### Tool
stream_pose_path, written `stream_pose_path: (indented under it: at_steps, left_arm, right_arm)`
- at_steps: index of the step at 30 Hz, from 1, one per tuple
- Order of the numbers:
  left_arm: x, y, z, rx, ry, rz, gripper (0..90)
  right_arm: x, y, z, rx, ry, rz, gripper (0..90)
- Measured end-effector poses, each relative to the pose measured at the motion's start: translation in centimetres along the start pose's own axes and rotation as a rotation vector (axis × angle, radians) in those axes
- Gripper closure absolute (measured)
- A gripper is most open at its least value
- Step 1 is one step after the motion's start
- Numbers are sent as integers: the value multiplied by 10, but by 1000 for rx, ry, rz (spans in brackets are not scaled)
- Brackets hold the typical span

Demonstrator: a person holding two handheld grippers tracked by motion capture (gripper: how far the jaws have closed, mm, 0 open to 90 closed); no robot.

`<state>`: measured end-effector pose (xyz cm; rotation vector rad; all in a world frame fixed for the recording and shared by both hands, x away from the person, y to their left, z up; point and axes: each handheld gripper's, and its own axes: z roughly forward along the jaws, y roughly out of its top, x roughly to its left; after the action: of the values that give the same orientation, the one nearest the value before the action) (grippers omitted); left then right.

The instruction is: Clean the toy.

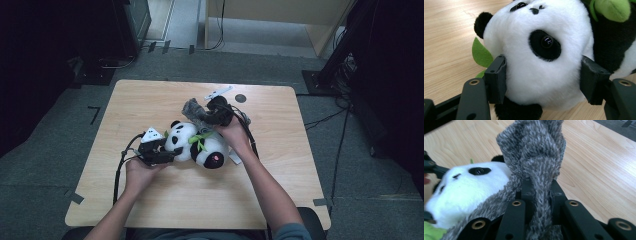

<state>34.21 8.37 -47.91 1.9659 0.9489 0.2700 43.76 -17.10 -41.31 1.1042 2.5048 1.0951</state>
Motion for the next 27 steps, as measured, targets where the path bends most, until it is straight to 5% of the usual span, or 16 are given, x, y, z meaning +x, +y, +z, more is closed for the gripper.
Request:
stream_pose_path:
  at_steps: [7, 14, 20, 24, 27]
  left_arm:
    - [1, 0, 0, 2, -3, -9, 336]
    - [-1, 0, -1, -7, 0, -13, 341]
    - [-2, 0, -1, -12, 3, -18, 344]
    - [-4, -1, -1, -12, 11, -21, 348]
    - [-3, -1, -1, -18, 10, -25, 349]
  right_arm:
    - [6, 6, -22, -77, 24, -4, 821]
    - [34, 17, -34, -127, 93, -58, 818]
    - [57, 18, -11, -59, 197, -78, 810]
    - [63, 14, 4, -1, 217, -95, 809]
    - [62, 10, 7, -11, 211, -104, 810]
